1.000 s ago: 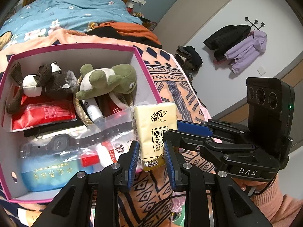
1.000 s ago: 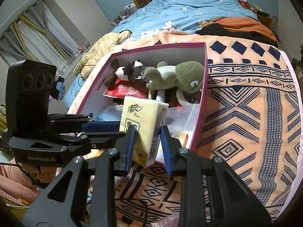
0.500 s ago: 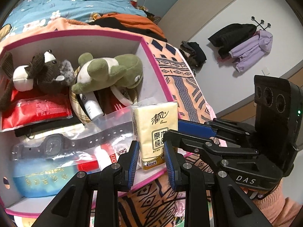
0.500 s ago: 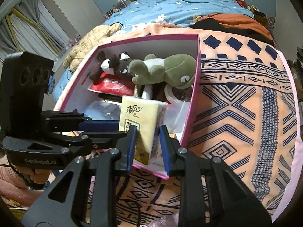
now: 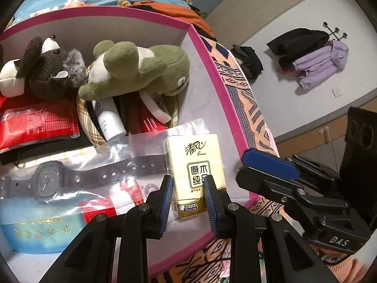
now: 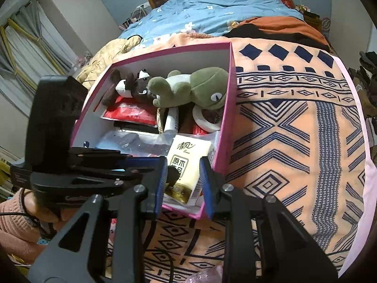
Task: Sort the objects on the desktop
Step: 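Lower the tissue pack into the box and open the right gripper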
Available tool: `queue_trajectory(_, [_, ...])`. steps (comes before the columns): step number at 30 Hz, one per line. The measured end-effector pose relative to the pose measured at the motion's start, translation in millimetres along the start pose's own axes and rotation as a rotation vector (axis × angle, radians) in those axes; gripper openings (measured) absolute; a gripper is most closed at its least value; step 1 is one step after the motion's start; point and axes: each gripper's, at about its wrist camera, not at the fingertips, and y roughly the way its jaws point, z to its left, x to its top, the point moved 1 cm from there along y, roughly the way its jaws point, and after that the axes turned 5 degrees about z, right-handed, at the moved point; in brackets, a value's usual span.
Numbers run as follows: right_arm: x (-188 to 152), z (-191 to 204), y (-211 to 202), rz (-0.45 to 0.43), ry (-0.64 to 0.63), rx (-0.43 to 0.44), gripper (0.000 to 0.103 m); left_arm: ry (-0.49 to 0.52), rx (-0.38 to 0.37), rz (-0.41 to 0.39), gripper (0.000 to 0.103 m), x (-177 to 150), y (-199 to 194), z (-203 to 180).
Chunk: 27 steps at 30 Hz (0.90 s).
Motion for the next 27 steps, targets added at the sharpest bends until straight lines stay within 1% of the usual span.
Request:
queue_trajectory(10, [-6.9,0.0,-7.3,-0.026,0.039,0.024,0.03,-0.038,0.073,0.014,0.03,8.8,15.1,-8.0])
queue_trajectory(15, [-11.6,-1.4,-12.4,-0.038,0.058,0.034,0.03,-0.014,0.067,0.0,0.029,4.1,11.1,-13.1])
queue_trajectory(18, [-14.0,-1.4,-15.3,-0.048,0.066,0.044,0.03,0.001,0.059,-0.025,0.03,0.0,2.6,-14.5])
queue_trajectory(20, [-14.8,-1.4,-16.3,-0.051,0.069,0.051,0.03,0.018,0.067,-0.045,0.032,-2.7,-4.4,-16.1])
queue_trajectory(25, [-17.3,6.7,-23.0,-0.069,0.05,0.08,0.03,0.064,0.073,-0.093,0.032,-11.7,-28.3,-21.6])
queue_trajectory(27, [-19.2,12.2,-25.7,-0.077,0.03,0.099,0.031,0.095,0.076,-0.117,0.036,-22.3,-43.0,-22.7])
